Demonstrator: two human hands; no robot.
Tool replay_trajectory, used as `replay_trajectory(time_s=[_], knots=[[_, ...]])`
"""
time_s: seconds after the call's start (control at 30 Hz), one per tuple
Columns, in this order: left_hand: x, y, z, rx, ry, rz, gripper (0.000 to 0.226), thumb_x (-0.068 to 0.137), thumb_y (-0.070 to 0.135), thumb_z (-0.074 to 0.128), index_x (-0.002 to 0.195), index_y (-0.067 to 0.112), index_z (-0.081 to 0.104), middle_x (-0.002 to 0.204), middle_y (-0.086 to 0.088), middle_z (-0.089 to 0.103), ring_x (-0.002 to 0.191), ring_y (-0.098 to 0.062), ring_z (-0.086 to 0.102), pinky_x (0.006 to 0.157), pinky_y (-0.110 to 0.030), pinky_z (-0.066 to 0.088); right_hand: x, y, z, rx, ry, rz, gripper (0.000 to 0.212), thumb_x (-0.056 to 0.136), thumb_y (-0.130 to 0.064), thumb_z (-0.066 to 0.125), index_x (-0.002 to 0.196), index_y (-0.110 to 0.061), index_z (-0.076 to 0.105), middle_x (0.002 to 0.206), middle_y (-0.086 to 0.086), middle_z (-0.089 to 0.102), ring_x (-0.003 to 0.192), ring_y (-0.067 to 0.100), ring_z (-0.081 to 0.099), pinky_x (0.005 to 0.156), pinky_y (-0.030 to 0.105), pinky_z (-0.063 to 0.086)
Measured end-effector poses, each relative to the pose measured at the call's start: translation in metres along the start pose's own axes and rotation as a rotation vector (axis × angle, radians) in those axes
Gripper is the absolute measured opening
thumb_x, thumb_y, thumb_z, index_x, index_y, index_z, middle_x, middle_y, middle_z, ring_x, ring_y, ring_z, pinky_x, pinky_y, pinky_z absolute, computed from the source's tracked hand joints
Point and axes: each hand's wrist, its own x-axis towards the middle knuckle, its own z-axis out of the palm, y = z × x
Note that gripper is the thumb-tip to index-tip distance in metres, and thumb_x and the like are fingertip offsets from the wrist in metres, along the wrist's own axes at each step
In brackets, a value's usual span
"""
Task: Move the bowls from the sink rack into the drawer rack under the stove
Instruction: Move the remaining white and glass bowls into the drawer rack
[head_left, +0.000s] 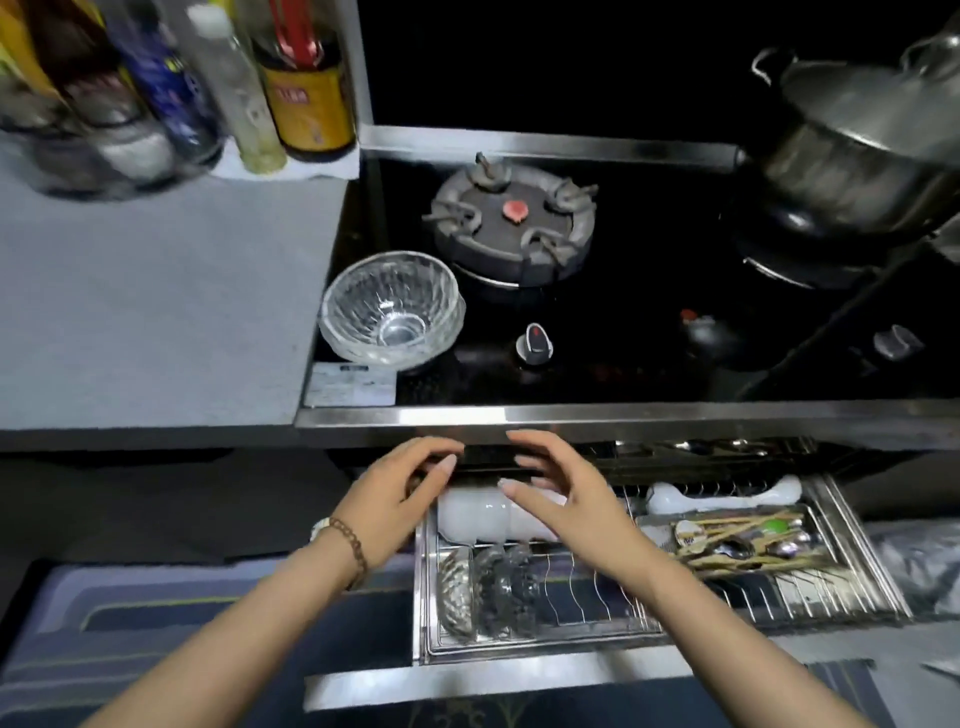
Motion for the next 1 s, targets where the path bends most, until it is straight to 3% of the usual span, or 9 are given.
replay_trajectory(time_s=[0.07, 0.17, 0.33, 0.43, 0.53, 0.6, 0.83, 0.93, 1.0], knots=[[-0.004, 0.018, -0.035, -0.023, 0.054, 0.02, 0.018, 0.091, 0.038, 0.048, 0.103, 0.042, 0.06, 0.104, 0.022, 0.062, 0.088, 0.005, 0.06, 0.077, -0.012, 0.047, 0.009, -0.04, 0.001, 0.017, -0.001, -0.086, 0.041, 0.083, -0.02, 0.068, 0.12, -0.03, 0.054, 0.123, -0.017, 0.058, 0.112, -0.002, 0.055, 0.093, 0.017, 0.046], [-0.006, 0.035, -0.078, -0.03, 0.136, 0.062, 0.022, 0.087, 0.049, 0.048, 0.101, 0.04, 0.062, 0.103, 0.018, 0.066, 0.096, 0.002, 0.061, 0.08, -0.01, 0.047, 0.029, -0.083, 0.009, -0.017, 0.002, -0.187, 0.039, 0.081, -0.021, 0.069, 0.117, -0.029, 0.056, 0.12, -0.014, 0.059, 0.107, 0.001, 0.057, 0.083, 0.015, 0.048], [0.012, 0.033, -0.113, -0.134, 0.362, 0.019, 0.017, 0.088, 0.027, 0.056, 0.104, 0.032, 0.058, 0.11, 0.002, 0.064, 0.089, -0.005, 0.059, 0.076, -0.006, 0.047, 0.071, -0.11, 0.023, -0.183, 0.076, -0.34, 0.05, 0.077, -0.024, 0.073, 0.12, -0.033, 0.05, 0.135, -0.008, 0.043, 0.125, -0.004, 0.04, 0.1, 0.006, 0.032], [0.031, 0.02, -0.116, -0.124, 0.33, -0.09, 0.047, 0.088, 0.037, 0.054, 0.132, 0.023, 0.043, 0.135, -0.003, 0.047, 0.12, -0.013, 0.049, 0.102, -0.024, 0.041, 0.093, -0.113, 0.026, -0.251, 0.074, -0.324, 0.059, 0.074, -0.029, 0.076, 0.124, -0.039, 0.047, 0.15, -0.007, 0.024, 0.138, -0.005, 0.017, 0.106, 0.011, 0.016], [0.047, 0.008, -0.112, -0.085, 0.243, -0.152, 0.078, 0.081, 0.064, 0.045, 0.145, 0.023, 0.025, 0.15, 0.0, 0.032, 0.138, -0.015, 0.031, 0.114, -0.036, 0.029, 0.106, -0.111, 0.027, -0.302, 0.017, -0.264, 0.066, 0.071, -0.034, 0.077, 0.128, -0.041, 0.044, 0.155, -0.004, 0.015, 0.139, -0.005, 0.006, 0.108, 0.02, 0.012], [0.055, 0.003, -0.108, -0.063, 0.219, -0.142, 0.089, 0.073, 0.076, 0.036, 0.146, 0.029, 0.02, 0.153, 0.004, 0.029, 0.141, -0.014, 0.026, 0.116, -0.045, 0.026, 0.111, -0.109, 0.028, -0.32, -0.004, -0.257, 0.069, 0.069, -0.034, 0.079, 0.129, -0.038, 0.045, 0.155, -0.006, 0.015, 0.135, -0.009, 0.006, 0.106, 0.017, 0.012], [0.064, -0.004, -0.102, -0.133, 0.237, -0.115, 0.08, 0.076, 0.072, 0.035, 0.145, 0.038, 0.017, 0.153, 0.008, 0.026, 0.142, -0.015, 0.021, 0.117, -0.047, 0.021, 0.117, -0.099, 0.03, -0.346, 0.048, -0.276, 0.071, 0.064, -0.034, 0.082, 0.127, -0.029, 0.049, 0.142, -0.013, 0.027, 0.13, -0.009, 0.021, 0.096, -0.006, 0.012], [0.063, 0.0, -0.1, -0.092, 0.264, -0.117, 0.063, 0.091, 0.049, 0.041, 0.146, 0.034, 0.015, 0.155, 0.006, 0.019, 0.143, -0.015, 0.01, 0.116, -0.038, 0.011, 0.117, -0.098, 0.033, -0.326, 0.077, -0.278, 0.068, 0.061, -0.036, 0.083, 0.122, -0.032, 0.051, 0.143, -0.011, 0.03, 0.129, -0.006, 0.026, 0.098, -0.003, 0.017], [0.061, 0.006, -0.101, -0.084, 0.3, -0.101, 0.061, 0.091, 0.046, 0.042, 0.145, 0.035, 0.014, 0.155, 0.006, 0.017, 0.143, -0.013, 0.006, 0.116, -0.037, 0.009, 0.114, -0.102, 0.036, -0.302, 0.097, -0.279, 0.067, 0.06, -0.036, 0.083, 0.119, -0.034, 0.052, 0.142, -0.011, 0.032, 0.128, -0.007, 0.029, 0.102, 0.003, 0.02]])
